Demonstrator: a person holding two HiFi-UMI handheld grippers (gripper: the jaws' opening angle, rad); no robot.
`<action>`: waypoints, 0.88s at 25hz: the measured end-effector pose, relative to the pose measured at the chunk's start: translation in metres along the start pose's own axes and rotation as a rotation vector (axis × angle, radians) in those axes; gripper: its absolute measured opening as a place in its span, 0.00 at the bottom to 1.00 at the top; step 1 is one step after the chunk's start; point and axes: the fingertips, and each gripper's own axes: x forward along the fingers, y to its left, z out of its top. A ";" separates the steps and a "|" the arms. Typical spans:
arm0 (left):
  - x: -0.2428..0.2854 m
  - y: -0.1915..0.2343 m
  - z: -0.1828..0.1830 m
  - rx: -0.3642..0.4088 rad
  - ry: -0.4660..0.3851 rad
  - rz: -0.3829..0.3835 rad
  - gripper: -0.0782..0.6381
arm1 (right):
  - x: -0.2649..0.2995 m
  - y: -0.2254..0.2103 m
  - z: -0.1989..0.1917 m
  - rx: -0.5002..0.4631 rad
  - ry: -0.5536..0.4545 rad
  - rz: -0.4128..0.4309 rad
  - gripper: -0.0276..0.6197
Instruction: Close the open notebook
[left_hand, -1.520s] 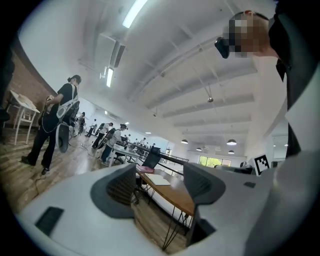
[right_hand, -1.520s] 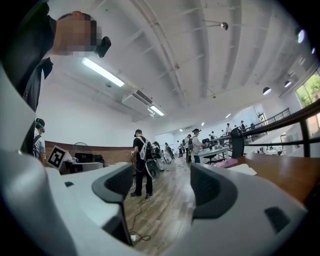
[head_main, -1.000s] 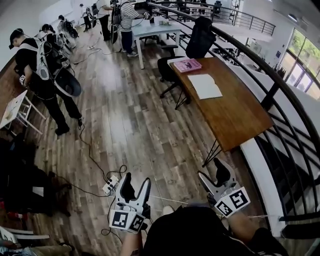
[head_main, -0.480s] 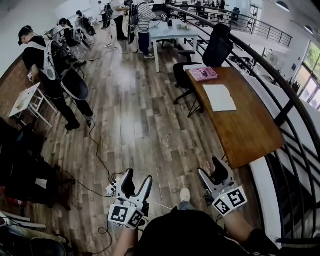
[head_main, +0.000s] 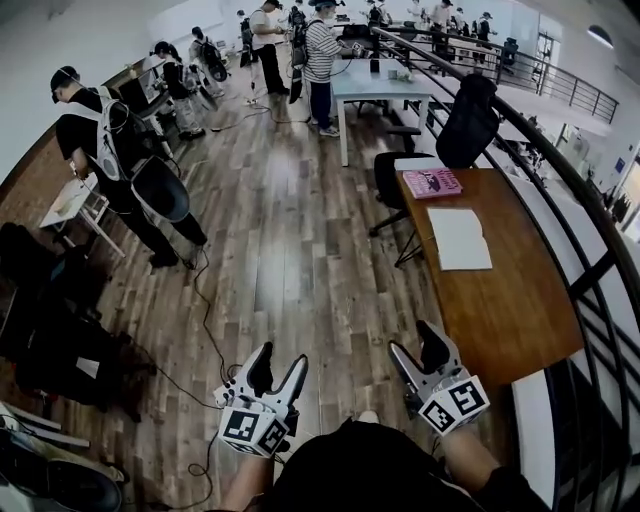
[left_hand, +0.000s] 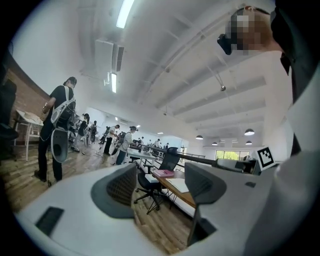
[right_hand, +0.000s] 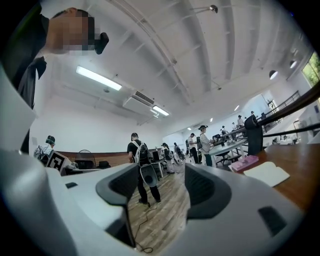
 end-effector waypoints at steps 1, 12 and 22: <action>0.012 -0.004 0.000 0.004 0.004 -0.004 0.54 | 0.002 -0.010 0.004 0.003 -0.005 -0.002 0.47; 0.081 -0.049 -0.015 0.000 0.086 -0.052 0.54 | -0.024 -0.091 -0.001 0.118 -0.007 -0.088 0.41; 0.159 -0.062 -0.027 0.016 0.108 -0.159 0.54 | -0.034 -0.161 -0.006 0.149 -0.006 -0.258 0.37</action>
